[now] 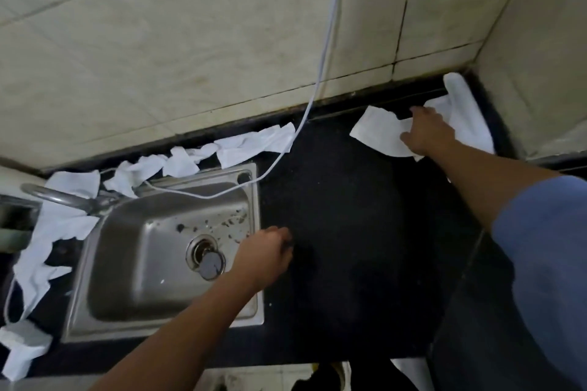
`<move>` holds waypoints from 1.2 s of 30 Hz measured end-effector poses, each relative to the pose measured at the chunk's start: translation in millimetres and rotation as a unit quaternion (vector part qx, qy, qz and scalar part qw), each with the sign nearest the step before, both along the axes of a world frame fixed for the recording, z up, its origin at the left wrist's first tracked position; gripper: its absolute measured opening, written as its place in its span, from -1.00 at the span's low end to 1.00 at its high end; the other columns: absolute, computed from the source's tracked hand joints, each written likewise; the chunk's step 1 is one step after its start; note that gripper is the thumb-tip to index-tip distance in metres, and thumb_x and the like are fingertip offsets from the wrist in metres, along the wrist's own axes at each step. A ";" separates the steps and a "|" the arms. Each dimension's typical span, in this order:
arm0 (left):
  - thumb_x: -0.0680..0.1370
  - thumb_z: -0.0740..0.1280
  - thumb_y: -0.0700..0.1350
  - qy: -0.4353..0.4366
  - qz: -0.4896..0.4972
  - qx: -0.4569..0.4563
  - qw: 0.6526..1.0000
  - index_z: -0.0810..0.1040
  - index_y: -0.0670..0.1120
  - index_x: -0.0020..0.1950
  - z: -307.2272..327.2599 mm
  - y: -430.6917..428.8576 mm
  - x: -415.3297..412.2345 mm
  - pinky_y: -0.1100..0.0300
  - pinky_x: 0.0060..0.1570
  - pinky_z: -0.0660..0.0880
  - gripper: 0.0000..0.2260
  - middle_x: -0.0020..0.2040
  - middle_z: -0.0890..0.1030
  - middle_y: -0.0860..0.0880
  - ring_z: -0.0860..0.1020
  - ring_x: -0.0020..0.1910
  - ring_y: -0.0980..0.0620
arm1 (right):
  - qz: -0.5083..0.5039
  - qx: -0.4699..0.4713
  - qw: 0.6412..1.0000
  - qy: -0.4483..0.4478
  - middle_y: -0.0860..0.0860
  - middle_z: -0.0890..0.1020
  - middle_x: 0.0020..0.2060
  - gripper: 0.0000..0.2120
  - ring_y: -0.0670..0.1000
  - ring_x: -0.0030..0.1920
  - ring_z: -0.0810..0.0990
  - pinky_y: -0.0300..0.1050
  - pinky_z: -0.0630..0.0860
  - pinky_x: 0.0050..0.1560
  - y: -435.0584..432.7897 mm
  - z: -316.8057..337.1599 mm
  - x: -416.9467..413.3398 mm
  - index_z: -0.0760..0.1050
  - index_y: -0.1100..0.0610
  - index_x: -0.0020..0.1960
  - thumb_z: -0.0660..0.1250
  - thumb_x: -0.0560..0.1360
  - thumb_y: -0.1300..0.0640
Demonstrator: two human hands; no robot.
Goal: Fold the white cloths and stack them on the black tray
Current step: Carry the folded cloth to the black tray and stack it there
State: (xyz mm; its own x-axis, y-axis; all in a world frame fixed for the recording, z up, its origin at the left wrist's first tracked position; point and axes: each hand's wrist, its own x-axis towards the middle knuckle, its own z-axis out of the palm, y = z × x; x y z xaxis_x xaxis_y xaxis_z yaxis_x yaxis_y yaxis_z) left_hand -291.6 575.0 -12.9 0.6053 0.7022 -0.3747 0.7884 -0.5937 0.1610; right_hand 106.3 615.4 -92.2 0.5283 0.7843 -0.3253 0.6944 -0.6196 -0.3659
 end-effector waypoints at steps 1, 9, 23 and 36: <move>0.57 0.21 -0.01 0.002 0.002 -0.002 1.000 0.50 -0.02 0.13 -2.1 1.3 0.7 0.13 -0.11 0.46 -0.80 0.02 0.57 -0.04 0.56 -0.01 -0.06 | 0.007 -0.008 1.000 0.014 0.22 0.26 0.45 -0.26 0.26 0.37 0.34 0.13 0.36 0.31 3.5 -6.4 0.1 0.02 0.13 0.55 0.33 0.52 0.02; 0.55 0.23 -0.02 -0.011 -0.001 -0.039 0.999 0.52 -0.02 0.11 -22.4 13.8 12.2 0.04 -0.06 0.52 -0.81 0.02 0.57 -0.04 0.56 -0.01 -0.07 | 0.059 0.107 0.992 -0.008 0.22 0.54 -0.05 -0.74 0.24 -0.08 0.56 -0.06 0.40 -0.16 -26.7 -20.1 -33.3 0.57 0.20 -0.04 0.21 0.60 0.04; 0.51 0.32 -0.05 -0.029 -0.002 -0.119 0.992 0.58 -0.05 0.03 -64.7 39.6 2.3 0.11 -0.05 0.52 -0.85 -0.06 0.65 -0.04 0.60 -0.04 -0.05 | 0.224 0.068 0.971 -0.040 -0.06 0.56 -0.25 -0.63 -0.01 -0.37 0.60 -0.19 0.41 -0.50 -202.1 -29.2 -213.7 0.62 -0.09 0.03 0.06 0.50 -0.11; 0.53 0.27 -0.12 -0.019 -0.176 -0.068 0.982 0.47 -0.10 0.22 -94.5 -8.1 7.1 0.08 -0.07 0.49 -0.73 0.18 0.41 -0.08 0.40 0.13 -0.06 | 0.022 0.013 1.000 0.005 -0.04 0.53 0.11 -0.70 0.00 0.07 0.56 -0.13 0.46 -0.01 -190.2 4.6 -174.3 0.52 -0.02 0.24 0.28 0.54 -0.08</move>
